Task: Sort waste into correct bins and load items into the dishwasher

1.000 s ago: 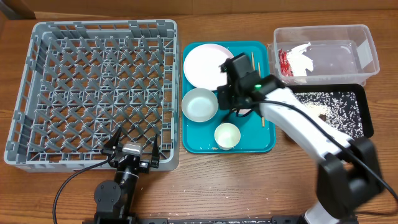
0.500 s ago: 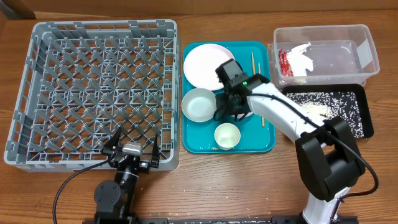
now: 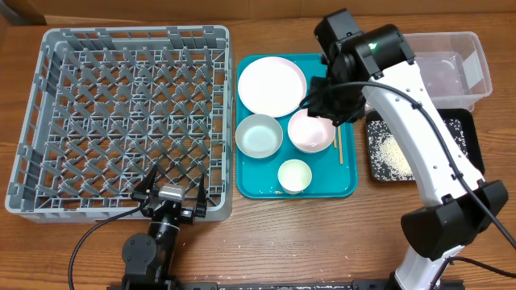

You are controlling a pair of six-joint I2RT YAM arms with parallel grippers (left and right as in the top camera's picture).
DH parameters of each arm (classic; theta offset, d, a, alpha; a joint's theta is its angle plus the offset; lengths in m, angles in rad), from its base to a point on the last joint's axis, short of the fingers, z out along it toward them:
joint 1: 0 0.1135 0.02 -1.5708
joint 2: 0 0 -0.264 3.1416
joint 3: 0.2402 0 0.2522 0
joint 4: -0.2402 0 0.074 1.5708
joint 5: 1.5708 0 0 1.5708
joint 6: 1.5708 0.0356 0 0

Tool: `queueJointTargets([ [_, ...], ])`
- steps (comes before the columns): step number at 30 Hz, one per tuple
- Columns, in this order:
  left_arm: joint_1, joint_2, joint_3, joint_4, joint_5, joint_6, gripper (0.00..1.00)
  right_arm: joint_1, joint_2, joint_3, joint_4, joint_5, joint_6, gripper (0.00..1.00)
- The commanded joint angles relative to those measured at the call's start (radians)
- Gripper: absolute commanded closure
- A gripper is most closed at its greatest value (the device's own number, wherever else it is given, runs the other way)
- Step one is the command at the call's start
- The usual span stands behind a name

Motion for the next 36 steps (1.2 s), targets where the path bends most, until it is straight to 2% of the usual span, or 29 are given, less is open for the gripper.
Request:
queueJointTargets([
  [1,0.0,-0.01,-0.004,-0.003,0.0,0.015,0.0,0.003,-0.007,-0.063,-0.013,-0.008,0.039,0.53],
  [9,0.0,-0.01,-0.004,-0.003,-0.002,0.016,0.0,0.061,-0.009,-0.252,0.045,-0.054,0.039,0.55],
  [11,0.0,-0.01,-0.004,-0.005,-0.049,0.015,0.0,0.08,-0.009,-0.269,0.05,-0.057,0.039,0.55],
  [19,0.0,-0.01,-0.004,-0.006,-0.044,0.008,0.0,0.137,-0.009,-0.299,0.06,-0.015,0.039,0.56],
  [21,0.0,-0.01,-0.004,-0.002,-0.041,-0.063,0.0,0.138,-0.009,-0.341,0.08,-0.016,0.035,0.57],
  [24,0.0,-0.01,0.033,-0.018,-0.041,-0.292,0.0,0.139,-0.009,-0.428,0.135,-0.016,0.019,0.59],
  [26,0.0,-0.01,0.082,-0.042,-0.041,-0.349,0.0,0.139,-0.009,-0.46,0.159,-0.016,0.019,0.59],
  [30,0.0,0.018,0.233,-0.153,-0.042,-0.37,0.0,0.139,-0.009,-0.509,0.196,0.007,0.017,0.6],
  [33,0.0,0.083,0.346,-0.242,-0.04,-0.437,0.0,0.139,-0.008,-0.542,0.229,0.014,0.016,0.61],
  [35,0.0,0.217,0.483,-0.33,0.005,-0.48,0.0,0.139,-0.008,-0.584,0.271,0.014,0.017,0.71],
  [36,0.0,0.259,0.513,-0.342,0.029,-0.48,0.0,0.139,-0.008,-0.591,0.278,0.014,0.017,0.73],
])
